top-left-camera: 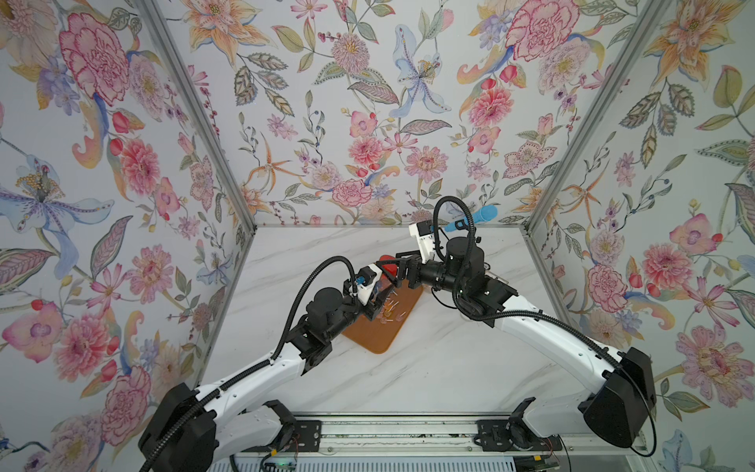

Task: Pour the candies out of the jar
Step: Unscrew the lid from the jar.

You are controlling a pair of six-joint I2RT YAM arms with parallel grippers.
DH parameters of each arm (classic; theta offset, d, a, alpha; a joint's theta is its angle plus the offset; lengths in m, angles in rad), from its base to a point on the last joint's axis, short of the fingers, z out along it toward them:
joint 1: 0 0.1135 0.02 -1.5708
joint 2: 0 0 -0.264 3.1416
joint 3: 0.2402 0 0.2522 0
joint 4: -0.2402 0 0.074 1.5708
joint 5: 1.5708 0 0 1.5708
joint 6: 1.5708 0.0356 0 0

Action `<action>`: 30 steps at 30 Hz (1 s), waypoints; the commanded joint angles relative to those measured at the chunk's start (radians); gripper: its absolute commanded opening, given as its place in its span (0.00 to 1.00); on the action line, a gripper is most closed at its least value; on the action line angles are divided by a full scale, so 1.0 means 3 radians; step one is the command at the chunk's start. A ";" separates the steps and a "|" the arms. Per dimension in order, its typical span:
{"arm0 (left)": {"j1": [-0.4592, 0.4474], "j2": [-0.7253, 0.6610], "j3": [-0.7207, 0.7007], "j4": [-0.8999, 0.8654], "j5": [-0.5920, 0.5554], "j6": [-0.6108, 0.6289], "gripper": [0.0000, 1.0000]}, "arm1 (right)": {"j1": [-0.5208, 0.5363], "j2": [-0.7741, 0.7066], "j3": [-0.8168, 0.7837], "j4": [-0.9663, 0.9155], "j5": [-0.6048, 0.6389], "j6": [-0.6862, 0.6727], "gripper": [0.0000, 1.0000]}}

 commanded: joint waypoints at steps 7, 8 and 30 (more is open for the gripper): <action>-0.0095 0.0013 0.0084 0.0006 -0.0239 0.0145 0.00 | 0.0114 0.0108 0.0192 -0.0119 0.0362 -0.0084 0.92; -0.0095 0.0009 0.0081 0.0009 -0.0246 0.0145 0.00 | 0.0116 0.0090 0.0176 -0.0118 0.0393 -0.0083 0.91; -0.0035 -0.0171 0.0039 0.0268 0.0897 0.0065 0.00 | -0.0158 -0.0069 -0.0130 0.0653 -0.1315 -0.0382 0.40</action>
